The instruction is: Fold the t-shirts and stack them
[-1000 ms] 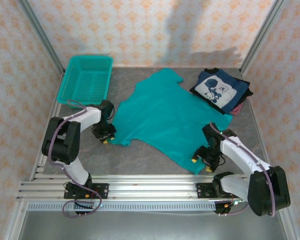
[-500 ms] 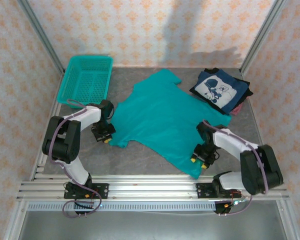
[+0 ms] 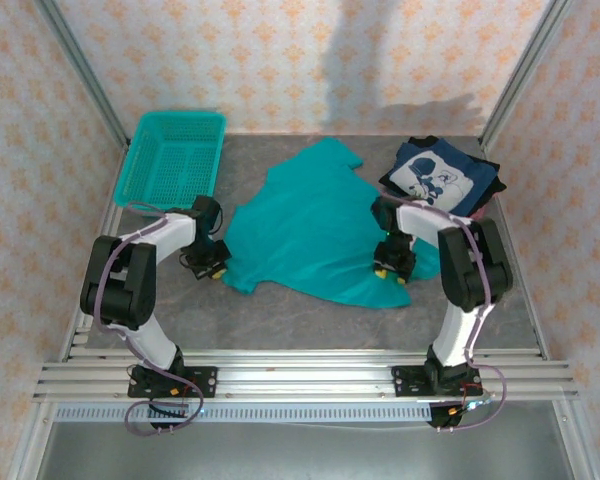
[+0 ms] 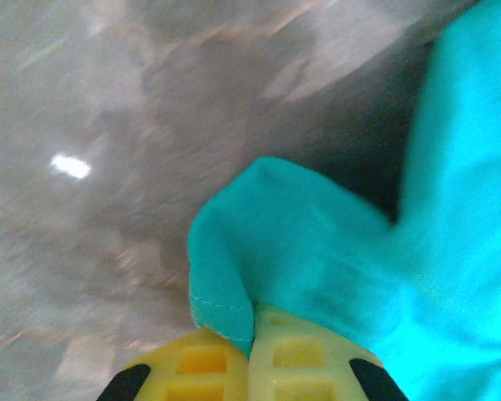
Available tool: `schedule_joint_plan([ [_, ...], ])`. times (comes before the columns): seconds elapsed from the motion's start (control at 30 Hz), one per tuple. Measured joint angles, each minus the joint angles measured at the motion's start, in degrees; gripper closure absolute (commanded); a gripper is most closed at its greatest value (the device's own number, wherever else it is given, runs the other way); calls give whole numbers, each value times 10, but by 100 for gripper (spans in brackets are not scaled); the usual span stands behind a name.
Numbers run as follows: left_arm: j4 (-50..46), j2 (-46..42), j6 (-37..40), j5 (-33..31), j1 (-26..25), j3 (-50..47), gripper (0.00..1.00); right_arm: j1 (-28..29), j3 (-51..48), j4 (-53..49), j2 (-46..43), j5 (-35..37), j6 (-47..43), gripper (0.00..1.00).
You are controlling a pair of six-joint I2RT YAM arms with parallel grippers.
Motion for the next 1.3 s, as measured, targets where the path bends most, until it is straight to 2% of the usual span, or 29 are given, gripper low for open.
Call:
schedule_joint_plan([
  [0.1,72,-4,-9,19,0,-5,100,-2,13,0,3,16,-13,41],
  [0.23,118,-19,-21,36,0,-21,100,-7,-27,11,-50,22,-14,35],
  [0.5,152,-21,-39,51,-23,-28,100,-34,-111,-6,-252,-8,22,37],
  [0.7,157,-21,-43,52,-24,-28,100,-68,-220,-9,-332,-49,63,45],
  [0.9,157,-21,-43,52,-24,-28,100,-82,-295,24,-339,-80,98,50],
  [1.17,157,-26,-42,52,-24,-28,100,-89,-299,111,-299,-86,120,56],
  [1.3,157,-37,-42,52,-24,-28,100,-89,-299,141,-290,-89,129,63],
])
